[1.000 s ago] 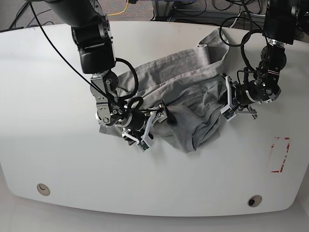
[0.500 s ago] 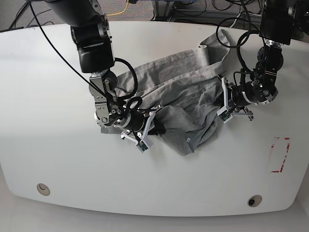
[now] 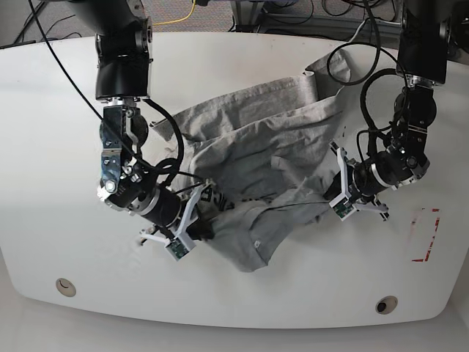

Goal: Layout the t-shirt on the table in an organized manner, then fold the t-shirt properly
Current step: 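Lift the shirt high with both grippers and shake it out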

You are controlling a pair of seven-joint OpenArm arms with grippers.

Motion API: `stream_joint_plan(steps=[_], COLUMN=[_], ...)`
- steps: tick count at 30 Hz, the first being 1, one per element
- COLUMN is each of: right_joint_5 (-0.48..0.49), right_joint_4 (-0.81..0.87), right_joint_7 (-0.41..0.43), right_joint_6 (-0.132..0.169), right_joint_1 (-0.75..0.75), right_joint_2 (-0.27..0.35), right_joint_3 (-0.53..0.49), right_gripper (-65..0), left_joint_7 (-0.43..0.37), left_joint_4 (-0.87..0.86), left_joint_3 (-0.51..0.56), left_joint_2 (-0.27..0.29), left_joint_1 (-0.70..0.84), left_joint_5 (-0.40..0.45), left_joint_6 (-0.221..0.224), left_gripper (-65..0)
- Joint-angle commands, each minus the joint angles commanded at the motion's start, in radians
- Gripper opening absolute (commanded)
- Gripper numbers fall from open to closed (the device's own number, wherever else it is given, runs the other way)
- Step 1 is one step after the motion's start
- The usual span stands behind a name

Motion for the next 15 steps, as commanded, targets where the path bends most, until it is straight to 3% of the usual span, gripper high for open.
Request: stream_joint_plan(steps=[8,12,15], right_joint_5=[0.002,0.002,0.002], right_joint_4=[0.003,-0.009,-0.043], right_joint_7=[-0.002,-0.003,-0.009], right_joint_6=[0.002,0.041,0.044], right_joint_1=[0.097,0.203,0.279], right_joint_2=[0.072,0.080,0.083], right_joint_3=[0.009,0.005,0.005], right_gripper=[-64.7,-64.7,-64.7], left_joint_7=[0.092,0.189,0.210], left_joint_4=[0.080,0.130,0.155], left_joint_3=[-0.121,-0.153,-0.155], left_joint_2=[0.081,0.109,0.112], left_joint_1=[-0.115,-0.236,-0.302], left_joint_5=[0.005,0.003,0.000], left_joint_6=[0.000,-0.005,-0.005], left_gripper=[-65.0,-65.0,-65.0])
